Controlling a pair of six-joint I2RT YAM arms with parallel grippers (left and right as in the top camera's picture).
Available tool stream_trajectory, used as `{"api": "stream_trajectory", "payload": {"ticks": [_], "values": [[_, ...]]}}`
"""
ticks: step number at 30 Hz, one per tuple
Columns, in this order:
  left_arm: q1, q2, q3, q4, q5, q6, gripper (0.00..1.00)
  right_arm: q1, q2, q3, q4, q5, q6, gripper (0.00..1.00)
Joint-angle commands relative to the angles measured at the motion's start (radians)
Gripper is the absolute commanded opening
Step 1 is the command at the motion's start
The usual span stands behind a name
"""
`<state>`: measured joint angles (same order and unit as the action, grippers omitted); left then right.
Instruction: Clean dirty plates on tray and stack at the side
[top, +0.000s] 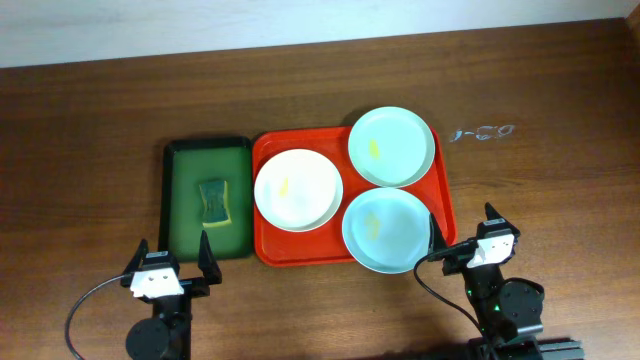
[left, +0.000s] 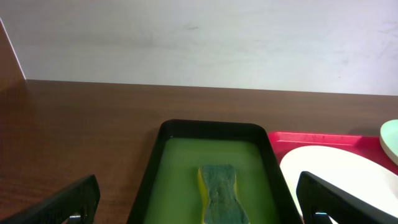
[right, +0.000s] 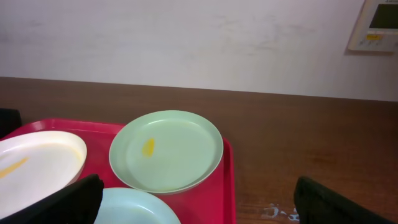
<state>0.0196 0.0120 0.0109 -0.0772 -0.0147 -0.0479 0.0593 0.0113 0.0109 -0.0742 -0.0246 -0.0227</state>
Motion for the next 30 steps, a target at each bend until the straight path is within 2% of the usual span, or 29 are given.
{"api": "stream_trajectory", "payload": {"ticks": [1,13,16,24,26,28,30], "values": [[-0.004,0.002,-0.002,-0.007,0.016,0.012,0.99,-0.007,0.002,-0.005,-0.003,-0.005,0.004,0.98],[-0.004,0.002,-0.002,-0.007,0.019,0.011,0.99,-0.006,0.002,-0.005,0.001,-0.031,0.005,0.98],[-0.004,0.002,-0.002,-0.007,0.019,0.012,0.99,-0.007,0.002,0.001,0.019,-0.106,0.005,0.98],[-0.004,0.002,-0.002,-0.007,0.019,0.012,0.99,-0.008,0.018,0.338,-0.322,-0.102,0.039,0.98],[-0.004,0.002,-0.002,-0.007,0.019,0.012,0.99,-0.008,0.072,0.444,-0.376,-0.102,0.042,0.98],[-0.004,0.002,-0.002,-0.007,0.019,0.012,0.99,-0.007,0.211,0.603,-0.42,-0.104,0.111,0.98],[-0.004,0.002,-0.002,-0.007,0.019,0.012,0.99,-0.007,0.34,0.732,-0.478,-0.127,0.117,0.98]]}}
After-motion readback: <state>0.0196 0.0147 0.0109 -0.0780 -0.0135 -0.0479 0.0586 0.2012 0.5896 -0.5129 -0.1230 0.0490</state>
